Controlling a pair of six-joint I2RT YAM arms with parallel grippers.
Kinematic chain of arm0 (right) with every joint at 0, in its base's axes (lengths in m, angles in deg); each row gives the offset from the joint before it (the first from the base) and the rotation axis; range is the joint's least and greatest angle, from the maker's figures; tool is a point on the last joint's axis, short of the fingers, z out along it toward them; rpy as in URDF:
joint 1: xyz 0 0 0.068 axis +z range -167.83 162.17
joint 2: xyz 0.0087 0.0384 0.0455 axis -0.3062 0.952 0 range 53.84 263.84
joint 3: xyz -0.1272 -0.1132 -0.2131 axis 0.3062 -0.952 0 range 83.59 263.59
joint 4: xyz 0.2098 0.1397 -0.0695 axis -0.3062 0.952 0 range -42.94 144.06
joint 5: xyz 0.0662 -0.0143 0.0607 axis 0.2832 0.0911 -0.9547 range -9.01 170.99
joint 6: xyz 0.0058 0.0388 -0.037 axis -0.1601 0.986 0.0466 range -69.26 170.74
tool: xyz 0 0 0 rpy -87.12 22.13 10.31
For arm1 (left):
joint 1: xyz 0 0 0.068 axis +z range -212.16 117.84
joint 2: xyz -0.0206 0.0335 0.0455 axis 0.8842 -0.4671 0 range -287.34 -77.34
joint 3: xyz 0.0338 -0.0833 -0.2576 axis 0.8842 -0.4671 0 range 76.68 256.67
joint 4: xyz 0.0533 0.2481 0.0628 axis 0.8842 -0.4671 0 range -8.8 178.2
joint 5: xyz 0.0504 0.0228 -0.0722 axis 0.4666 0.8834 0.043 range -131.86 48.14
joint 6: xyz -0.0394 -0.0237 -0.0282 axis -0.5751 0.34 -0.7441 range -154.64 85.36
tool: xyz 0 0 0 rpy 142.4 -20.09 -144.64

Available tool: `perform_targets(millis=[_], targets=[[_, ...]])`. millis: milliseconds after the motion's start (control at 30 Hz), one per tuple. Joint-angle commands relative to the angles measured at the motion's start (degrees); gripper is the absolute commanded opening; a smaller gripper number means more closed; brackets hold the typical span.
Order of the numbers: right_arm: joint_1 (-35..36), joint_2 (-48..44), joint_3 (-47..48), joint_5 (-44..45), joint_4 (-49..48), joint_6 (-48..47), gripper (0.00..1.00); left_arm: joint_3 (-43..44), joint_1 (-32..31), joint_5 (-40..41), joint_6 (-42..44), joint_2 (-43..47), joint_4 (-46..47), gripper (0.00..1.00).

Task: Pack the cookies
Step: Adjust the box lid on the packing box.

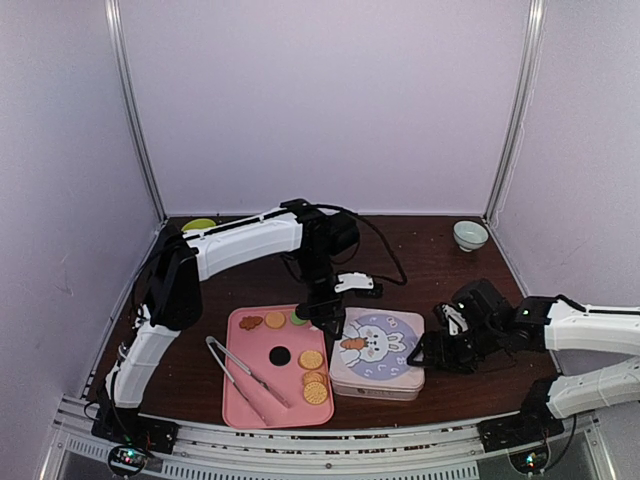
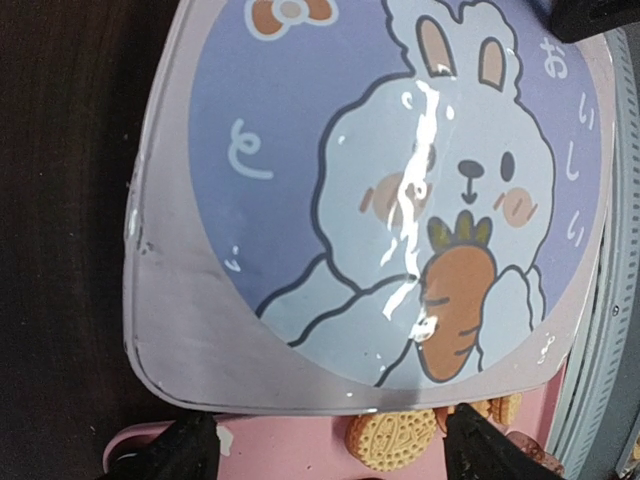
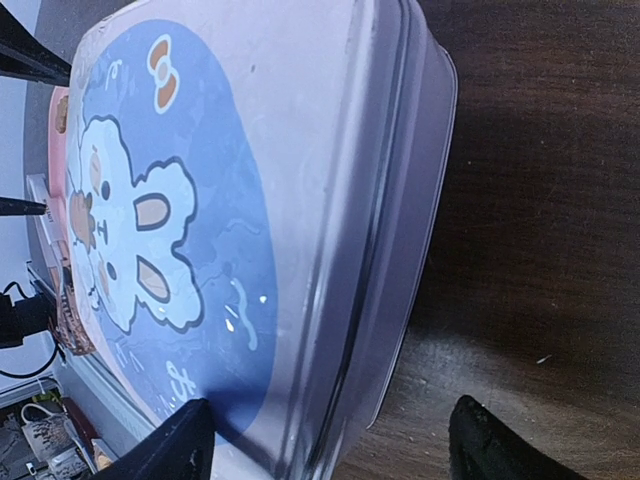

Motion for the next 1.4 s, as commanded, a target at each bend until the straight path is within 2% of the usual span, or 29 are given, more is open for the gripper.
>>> perform_targets(millis=[0, 200, 600, 1033, 1100, 1233, 1367], targets=[[-0.9, 0.2, 0.6, 2.5, 3.2, -1.4, 0.8, 1.3, -0.8, -1.6, 0.3, -0.7, 0.1, 0.8], [-1.2, 0.2, 1.4, 3.9, 5.4, -2.3, 0.76, 1.6, -0.8, -1.5, 0.9, -0.6, -0.4, 0.8], [-1.5, 2.7, 2.5, 5.1, 7.2, -4.1, 0.56, -0.8, -0.1, 0.6, 2.7, 3.2, -2.3, 0.83], [-1.5, 4.1, -0.3, 7.6, 8.9, -3.1, 0.41, 1.7, -0.3, 0.2, 2.5, 3.2, -3.3, 0.85], [-1.1, 2.9, -0.7, 7.0, 8.5, -2.9, 0.44, 1.8, -0.4, 0.1, 2.4, 3.0, -3.3, 0.85], [-0.1, -2.2, 1.0, 6.9, 11.1, -3.1, 0.6, 1.8, -0.6, 0.1, 2.4, 2.9, -3.3, 0.85], [0.3, -7.8, 4.3, 8.2, 15.3, -2.4, 0.63, 2.0, -0.7, 0.2, 2.3, 2.6, -3.3, 0.85]])
